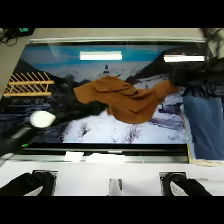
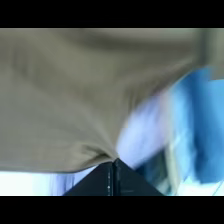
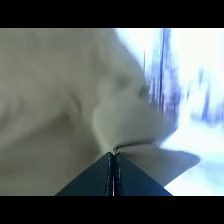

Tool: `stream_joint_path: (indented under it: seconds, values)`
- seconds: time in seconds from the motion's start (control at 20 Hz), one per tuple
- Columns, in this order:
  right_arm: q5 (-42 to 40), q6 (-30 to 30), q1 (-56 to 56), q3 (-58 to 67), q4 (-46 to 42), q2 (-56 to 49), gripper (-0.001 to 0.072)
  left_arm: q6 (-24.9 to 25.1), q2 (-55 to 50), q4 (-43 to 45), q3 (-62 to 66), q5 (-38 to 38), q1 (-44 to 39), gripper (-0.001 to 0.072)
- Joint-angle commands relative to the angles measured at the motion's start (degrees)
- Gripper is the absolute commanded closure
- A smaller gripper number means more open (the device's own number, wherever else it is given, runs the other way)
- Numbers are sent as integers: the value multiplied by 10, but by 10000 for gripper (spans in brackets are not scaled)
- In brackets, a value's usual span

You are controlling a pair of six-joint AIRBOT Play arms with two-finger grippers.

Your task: Fold the shirts.

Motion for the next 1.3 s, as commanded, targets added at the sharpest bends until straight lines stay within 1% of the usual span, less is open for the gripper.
stream_joint_path:
  seconds: [0.0, 0.1, 0.2, 0.25, 0.3, 0.4, 0.5, 0.65, 0.75, 0.8, 0.9, 1.0, 1.05, 1.15, 1.25]
  values:
    - [-157, 16, 0, 113, -44, 64, 695, 34, 165, 64, 106, 18, 73, 682]
    - [-264, 31, 0, 178, -72, 112, 695, 47, 248, 66, 189, 80, 107, 682]
    - [-342, 31, 0, 210, -75, 162, 695, 47, 305, 77, 240, 130, 134, 682]
    - [-364, 33, 0, 211, -70, 186, 695, 44, 325, 77, 250, 138, 143, 681]
    - [-366, 38, 0, 211, -64, 202, 695, 44, 336, 76, 249, 130, 146, 682]
    - [-331, 37, 0, 211, -63, 222, 695, 33, 338, 77, 236, 94, 146, 682]
    - [-294, 28, 0, 211, -79, 228, 695, 14, 335, 77, 215, 94, 147, 681]
    - [-228, 15, 0, 210, -125, 225, 695, 14, 330, 112, 184, 93, 152, 681]
    - [-174, 10, 0, 209, -144, 210, 695, 14, 330, 118, 144, 93, 152, 681]
    - [-143, -5, 0, 209, -150, 196, 695, 13, 330, 118, 121, 94, 152, 681]
    - [-85, -38, 0, 209, -155, 149, 695, 11, 324, 118, 70, 119, 152, 682]
    - [-51, -44, 0, 209, -154, 82, 695, -5, 301, 118, 18, 168, 152, 681]
    - [-55, -30, 0, 209, -152, 45, 695, -8, 282, 118, -3, 193, 153, 682]
    - [-92, 27, 0, 209, -149, -39, 695, -31, 225, 118, -32, 237, 153, 682]
    - [-134, 116, 0, 209, -119, -120, 694, -63, 146, 117, -30, 263, 172, 682]
